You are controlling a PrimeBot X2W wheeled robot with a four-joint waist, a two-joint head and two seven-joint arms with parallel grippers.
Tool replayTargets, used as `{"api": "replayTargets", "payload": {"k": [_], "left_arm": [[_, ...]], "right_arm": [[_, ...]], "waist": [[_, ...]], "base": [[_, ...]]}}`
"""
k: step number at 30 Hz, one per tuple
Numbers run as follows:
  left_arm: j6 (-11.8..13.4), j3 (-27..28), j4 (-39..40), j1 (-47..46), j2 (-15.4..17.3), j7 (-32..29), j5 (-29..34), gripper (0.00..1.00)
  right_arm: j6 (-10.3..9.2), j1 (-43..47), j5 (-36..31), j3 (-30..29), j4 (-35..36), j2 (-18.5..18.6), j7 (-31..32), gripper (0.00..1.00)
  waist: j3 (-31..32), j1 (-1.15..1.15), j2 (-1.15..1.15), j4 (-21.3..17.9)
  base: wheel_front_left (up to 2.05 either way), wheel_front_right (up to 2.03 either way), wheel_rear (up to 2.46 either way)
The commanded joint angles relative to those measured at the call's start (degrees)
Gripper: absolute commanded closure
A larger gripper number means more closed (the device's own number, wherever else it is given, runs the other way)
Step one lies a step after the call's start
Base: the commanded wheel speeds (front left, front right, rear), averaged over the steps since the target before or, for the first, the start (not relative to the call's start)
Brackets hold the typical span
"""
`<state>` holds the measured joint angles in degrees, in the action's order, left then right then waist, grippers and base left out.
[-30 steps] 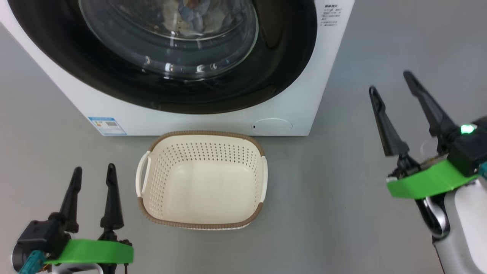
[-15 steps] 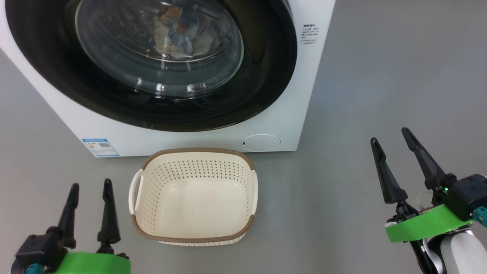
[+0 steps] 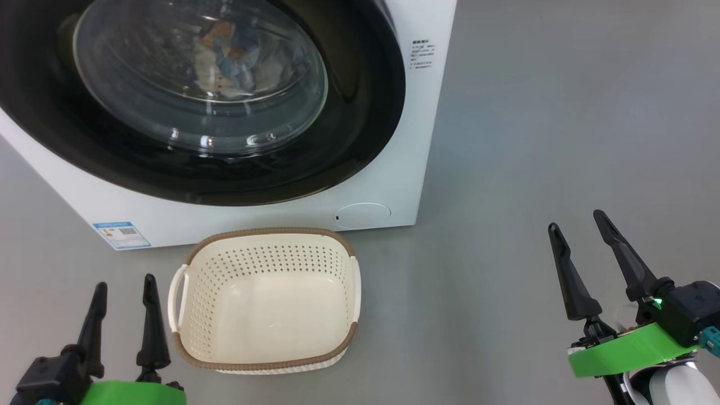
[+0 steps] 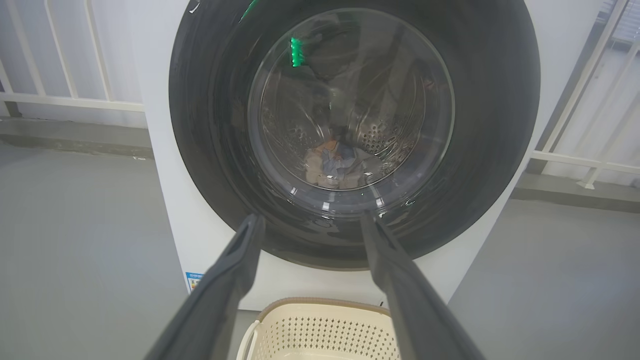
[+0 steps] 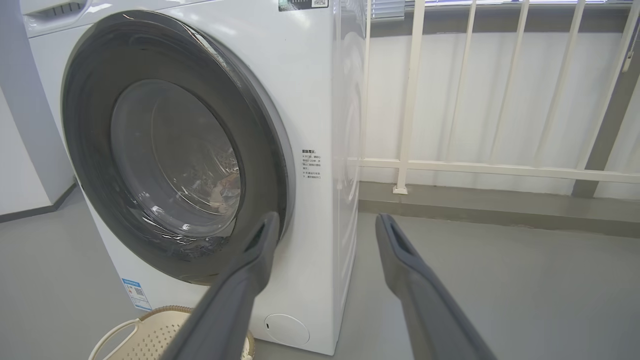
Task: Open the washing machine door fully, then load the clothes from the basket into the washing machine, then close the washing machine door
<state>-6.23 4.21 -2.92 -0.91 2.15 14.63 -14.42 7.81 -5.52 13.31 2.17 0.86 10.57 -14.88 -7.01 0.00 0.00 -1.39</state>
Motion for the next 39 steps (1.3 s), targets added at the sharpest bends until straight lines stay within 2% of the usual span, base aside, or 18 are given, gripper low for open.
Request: {"api": "replayTargets", "payload": {"k": [1, 17, 39], "left_arm": [[0.3, 2.2, 1.7, -0.5, 0.7, 0.4, 0.5, 0.0], [0.1, 2.4, 1.2, -0.3, 0.7, 0.4, 0.7, 0.0], [0.5, 2.2, 1.2, 1.0, 0.7, 0.4, 0.8, 0.0]], "right_arm": [[-0.32, 0.4, 0.2, 0.7, 1.8, 0.0, -0.1, 0.0], [-0.32, 1.6, -0.2, -0.4, 1.8, -0.8, -0.1, 0.0], [-0.32, 2.3, 0.4, 0.3, 1.2, 0.1, -0.1, 0.0]], "waist": [[-0.2, 0.0, 0.0, -0.5], [0.5, 0.0, 0.0, -0.8], [3.0, 0.0, 0.0, 0.0]], "base": [[0.0, 0.0, 0.0], [0.0, 0.0, 0.0], [0.0, 0.0, 0.0]]}}
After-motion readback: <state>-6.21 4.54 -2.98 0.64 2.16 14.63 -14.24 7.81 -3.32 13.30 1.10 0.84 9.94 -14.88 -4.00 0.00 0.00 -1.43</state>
